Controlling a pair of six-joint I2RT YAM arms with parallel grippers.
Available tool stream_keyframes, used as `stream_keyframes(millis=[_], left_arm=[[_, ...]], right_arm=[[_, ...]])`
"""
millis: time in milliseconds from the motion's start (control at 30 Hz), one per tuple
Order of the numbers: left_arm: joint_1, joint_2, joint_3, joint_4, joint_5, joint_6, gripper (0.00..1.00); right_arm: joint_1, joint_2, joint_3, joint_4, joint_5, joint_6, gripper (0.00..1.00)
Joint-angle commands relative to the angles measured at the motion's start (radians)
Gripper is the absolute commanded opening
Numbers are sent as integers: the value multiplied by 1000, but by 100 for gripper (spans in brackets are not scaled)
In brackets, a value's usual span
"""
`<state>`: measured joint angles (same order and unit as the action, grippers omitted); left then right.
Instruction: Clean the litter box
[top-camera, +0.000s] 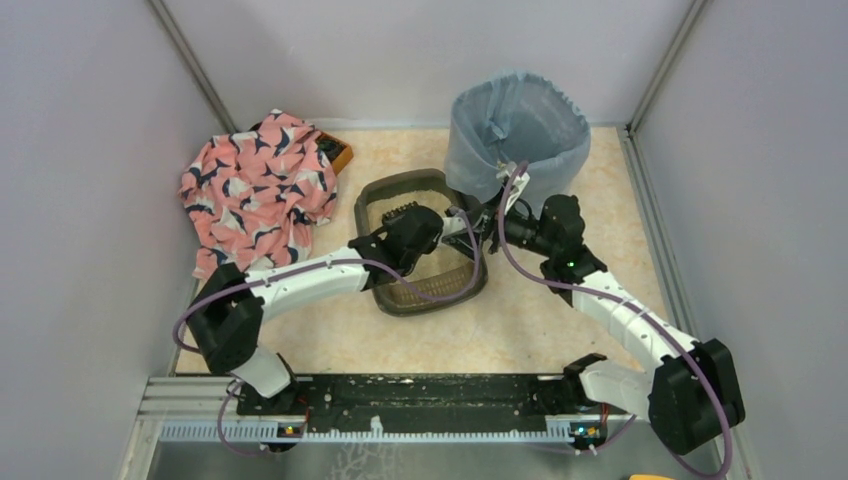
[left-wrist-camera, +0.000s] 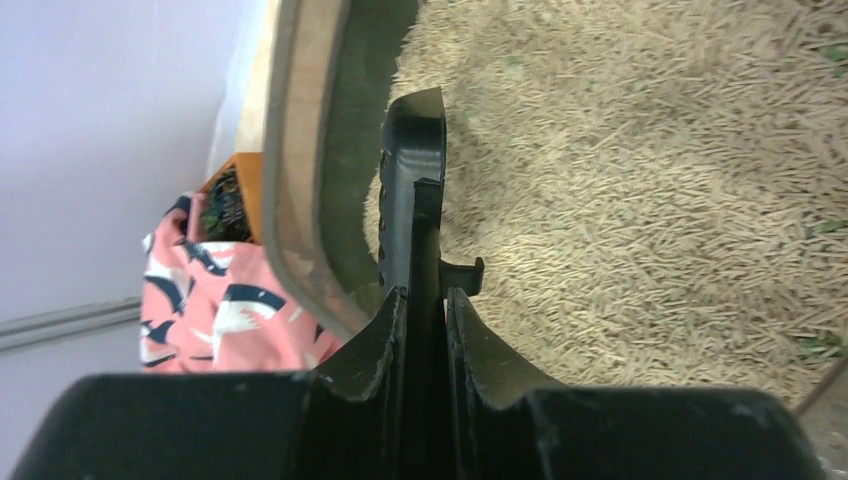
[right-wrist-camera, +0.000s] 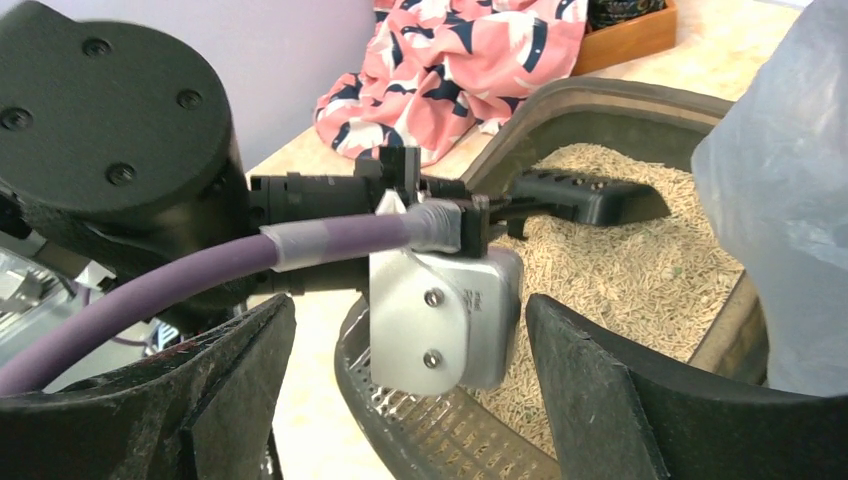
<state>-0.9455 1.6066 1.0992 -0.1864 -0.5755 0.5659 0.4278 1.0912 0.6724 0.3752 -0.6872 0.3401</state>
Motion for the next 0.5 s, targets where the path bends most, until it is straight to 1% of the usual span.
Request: stream_keyframes(millis=[0, 100, 267, 367, 467], left_arm=[[-9, -61, -17, 58, -112, 65, 0], [1, -60, -26, 104, -134, 101, 0], [47, -25, -10, 112, -94, 103, 0], [80, 13, 3, 101, -66, 89, 0], [105, 50, 35, 45, -13, 45, 0]], right_arm=[[15, 12, 22, 66, -44, 7, 85], [15, 16, 23, 68, -45, 9, 85], [15, 18, 21, 69, -46, 10, 85], [15, 17, 22, 65, -43, 8, 85], [15, 14, 21, 58, -37, 4, 85]])
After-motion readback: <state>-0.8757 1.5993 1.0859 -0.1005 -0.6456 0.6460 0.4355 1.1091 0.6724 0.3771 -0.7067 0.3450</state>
